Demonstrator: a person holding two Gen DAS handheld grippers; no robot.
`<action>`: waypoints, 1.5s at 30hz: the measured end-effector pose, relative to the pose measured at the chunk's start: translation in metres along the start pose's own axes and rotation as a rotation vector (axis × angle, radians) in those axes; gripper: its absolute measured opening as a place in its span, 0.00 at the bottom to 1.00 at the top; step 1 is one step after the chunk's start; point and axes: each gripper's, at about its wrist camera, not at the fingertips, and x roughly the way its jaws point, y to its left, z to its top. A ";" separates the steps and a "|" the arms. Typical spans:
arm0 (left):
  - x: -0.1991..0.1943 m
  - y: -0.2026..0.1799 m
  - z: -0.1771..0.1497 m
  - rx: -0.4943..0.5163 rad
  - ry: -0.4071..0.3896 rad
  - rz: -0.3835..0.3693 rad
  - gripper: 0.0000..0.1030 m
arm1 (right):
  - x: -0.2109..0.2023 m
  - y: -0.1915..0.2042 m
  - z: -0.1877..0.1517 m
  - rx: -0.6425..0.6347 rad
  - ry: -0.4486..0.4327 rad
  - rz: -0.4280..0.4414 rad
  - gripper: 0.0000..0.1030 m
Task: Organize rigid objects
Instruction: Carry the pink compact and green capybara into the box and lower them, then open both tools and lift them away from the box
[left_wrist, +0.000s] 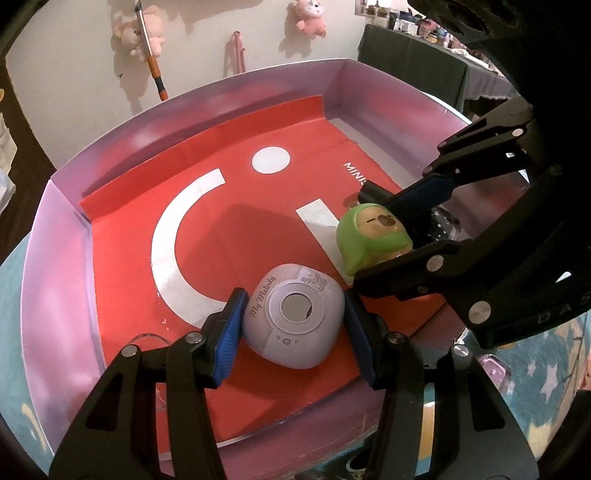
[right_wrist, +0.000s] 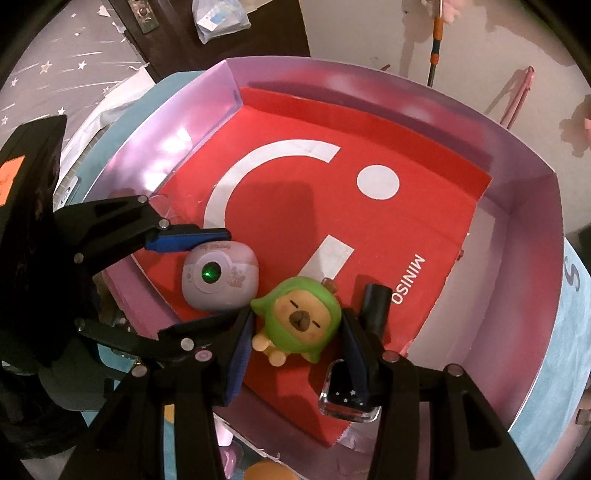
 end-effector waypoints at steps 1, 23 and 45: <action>0.000 0.000 0.000 0.000 -0.001 -0.001 0.49 | 0.000 0.000 0.000 0.003 0.000 0.000 0.48; -0.014 0.006 -0.006 -0.029 -0.019 0.016 0.61 | -0.006 0.004 -0.006 0.008 -0.014 -0.012 0.52; -0.132 -0.011 -0.047 -0.138 -0.272 0.037 0.87 | -0.118 0.039 -0.071 0.098 -0.308 -0.028 0.76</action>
